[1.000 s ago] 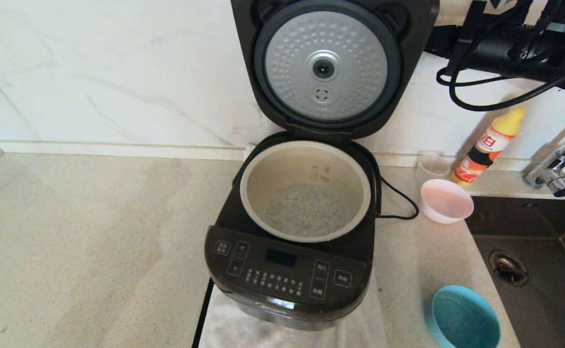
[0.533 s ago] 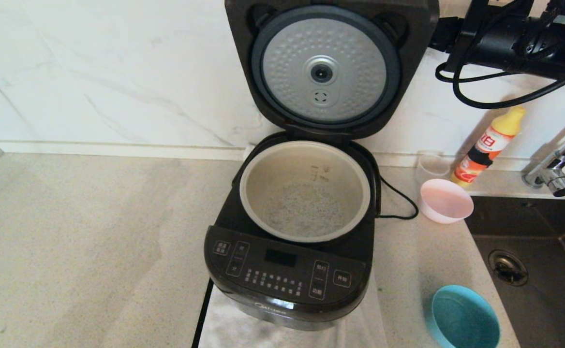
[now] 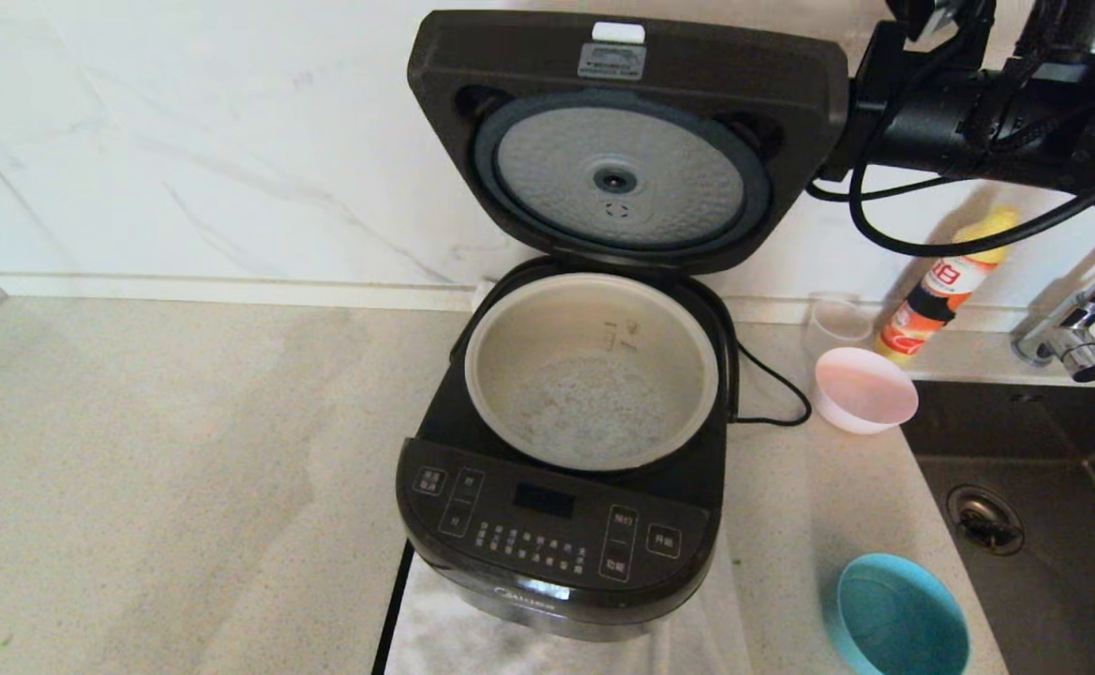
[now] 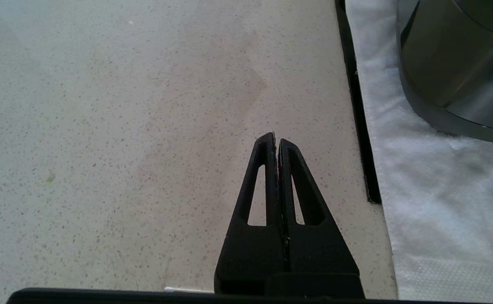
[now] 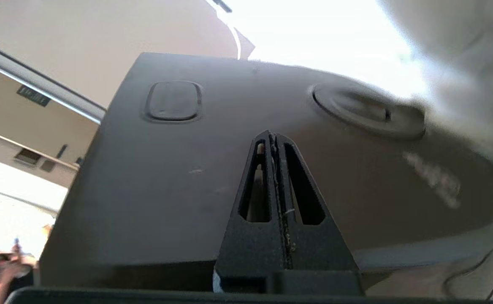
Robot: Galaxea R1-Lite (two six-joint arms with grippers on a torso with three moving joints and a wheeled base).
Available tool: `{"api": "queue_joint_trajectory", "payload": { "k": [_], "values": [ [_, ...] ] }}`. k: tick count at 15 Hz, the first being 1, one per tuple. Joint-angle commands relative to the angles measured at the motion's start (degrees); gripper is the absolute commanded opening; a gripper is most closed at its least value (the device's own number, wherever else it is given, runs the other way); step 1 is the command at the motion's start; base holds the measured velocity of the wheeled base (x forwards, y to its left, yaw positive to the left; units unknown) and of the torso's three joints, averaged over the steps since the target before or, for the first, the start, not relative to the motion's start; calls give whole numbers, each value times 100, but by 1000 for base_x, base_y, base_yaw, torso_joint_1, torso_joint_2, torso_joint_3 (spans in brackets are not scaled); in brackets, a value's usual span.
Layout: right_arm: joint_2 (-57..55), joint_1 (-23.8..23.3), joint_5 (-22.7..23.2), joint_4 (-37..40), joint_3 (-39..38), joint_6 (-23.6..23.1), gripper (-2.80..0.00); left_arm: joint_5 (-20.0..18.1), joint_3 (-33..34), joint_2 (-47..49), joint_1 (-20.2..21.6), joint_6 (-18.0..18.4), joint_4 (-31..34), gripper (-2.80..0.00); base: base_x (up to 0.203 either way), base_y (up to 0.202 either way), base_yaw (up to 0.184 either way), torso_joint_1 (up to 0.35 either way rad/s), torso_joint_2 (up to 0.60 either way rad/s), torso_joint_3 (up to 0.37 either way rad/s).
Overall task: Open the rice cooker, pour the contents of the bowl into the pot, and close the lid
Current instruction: Close the rice cooker
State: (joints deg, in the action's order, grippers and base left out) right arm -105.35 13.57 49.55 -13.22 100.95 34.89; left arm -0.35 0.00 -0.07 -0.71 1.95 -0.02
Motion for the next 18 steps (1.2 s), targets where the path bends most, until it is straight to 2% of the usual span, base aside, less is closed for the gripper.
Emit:
{"api": "queue_joint_trajectory", "payload": {
  "k": [1,10,13,18],
  "values": [
    [223,78,28,-13,-437,18,-280,0,9,7,0,-2,-1,-280,0,0,0,0,0,0],
    [1036,503,6,-23,-2070,-7,-280,0,9,7,0,-2,-6,-280,0,0,0,0,0,0],
    [1227,641,-16,-2,-2721,-271,-280,0,9,7,0,-2,2,-280,0,0,0,0,0,0],
    [1385,695,-46,-22,-3560,-321,-280,0,9,7,0,-2,-6,-280,0,0,0,0,0,0]
  ]
}}
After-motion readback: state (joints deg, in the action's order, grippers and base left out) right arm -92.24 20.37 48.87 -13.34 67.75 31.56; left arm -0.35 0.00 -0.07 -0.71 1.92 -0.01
